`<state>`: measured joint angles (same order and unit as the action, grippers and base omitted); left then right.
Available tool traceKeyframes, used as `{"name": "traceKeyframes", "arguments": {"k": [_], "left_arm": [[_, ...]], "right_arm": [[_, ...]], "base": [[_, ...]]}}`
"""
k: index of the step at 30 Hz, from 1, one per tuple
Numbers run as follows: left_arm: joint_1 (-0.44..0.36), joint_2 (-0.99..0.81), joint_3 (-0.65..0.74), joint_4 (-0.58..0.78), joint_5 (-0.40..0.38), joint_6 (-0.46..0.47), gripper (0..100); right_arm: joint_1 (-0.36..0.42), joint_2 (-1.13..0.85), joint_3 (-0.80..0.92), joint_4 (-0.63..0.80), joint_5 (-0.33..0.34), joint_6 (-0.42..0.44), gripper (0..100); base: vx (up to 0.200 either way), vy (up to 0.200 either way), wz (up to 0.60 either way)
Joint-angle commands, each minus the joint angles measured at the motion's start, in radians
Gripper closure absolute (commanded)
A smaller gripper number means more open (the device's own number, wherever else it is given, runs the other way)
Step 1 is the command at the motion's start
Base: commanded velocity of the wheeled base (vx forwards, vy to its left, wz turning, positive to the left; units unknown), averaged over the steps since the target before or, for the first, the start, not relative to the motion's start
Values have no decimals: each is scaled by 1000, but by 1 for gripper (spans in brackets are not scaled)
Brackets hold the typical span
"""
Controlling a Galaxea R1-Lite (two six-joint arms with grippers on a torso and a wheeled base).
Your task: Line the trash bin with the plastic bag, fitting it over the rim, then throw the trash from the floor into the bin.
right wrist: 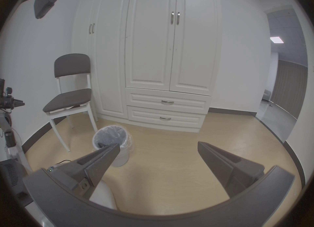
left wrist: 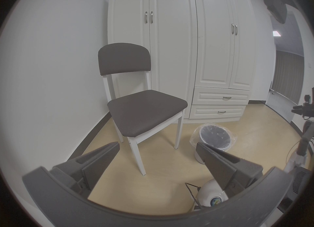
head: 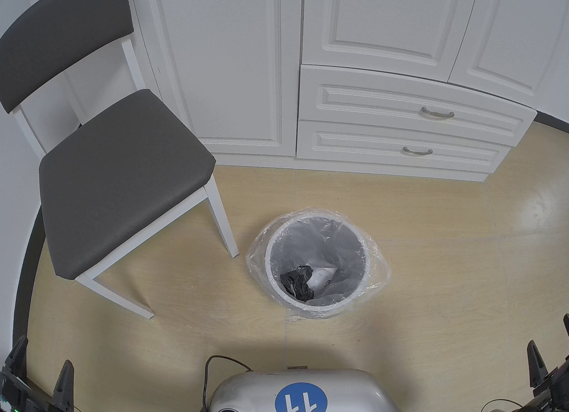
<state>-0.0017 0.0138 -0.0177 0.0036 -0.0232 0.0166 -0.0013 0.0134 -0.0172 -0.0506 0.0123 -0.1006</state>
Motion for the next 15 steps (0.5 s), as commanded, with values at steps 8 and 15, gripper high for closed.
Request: {"name": "traceKeyframes", "arguments": {"k": [8, 15], "left_arm": [[2, -12, 16, 1, -1, 3, 0], [2, -12, 16, -1, 0, 3, 0]], "right_arm": [[0, -13, 17, 51, -3, 90, 0], [0, -13, 17, 51, -3, 88, 0]], "base": [[0, 0, 0], [0, 0, 0]]}}
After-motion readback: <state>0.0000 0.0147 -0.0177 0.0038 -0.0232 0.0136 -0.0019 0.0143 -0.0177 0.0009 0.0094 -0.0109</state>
